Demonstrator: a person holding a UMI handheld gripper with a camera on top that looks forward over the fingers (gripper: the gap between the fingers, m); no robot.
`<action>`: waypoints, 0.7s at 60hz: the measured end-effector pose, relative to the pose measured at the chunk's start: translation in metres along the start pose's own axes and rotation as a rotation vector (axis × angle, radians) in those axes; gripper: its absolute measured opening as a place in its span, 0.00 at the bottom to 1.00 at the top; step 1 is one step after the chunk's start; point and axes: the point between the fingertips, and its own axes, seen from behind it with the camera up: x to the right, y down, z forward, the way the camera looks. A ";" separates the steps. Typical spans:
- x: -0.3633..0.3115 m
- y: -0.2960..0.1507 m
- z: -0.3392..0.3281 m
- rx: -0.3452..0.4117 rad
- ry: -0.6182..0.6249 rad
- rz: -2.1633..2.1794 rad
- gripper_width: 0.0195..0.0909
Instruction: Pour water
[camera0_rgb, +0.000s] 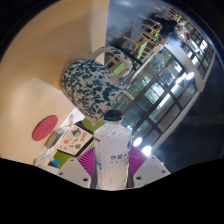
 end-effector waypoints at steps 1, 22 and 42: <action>0.000 0.002 -0.002 0.000 -0.005 0.002 0.31; 0.016 0.034 -0.050 -0.055 0.101 0.456 0.31; -0.057 0.060 -0.112 -0.086 0.089 2.275 0.31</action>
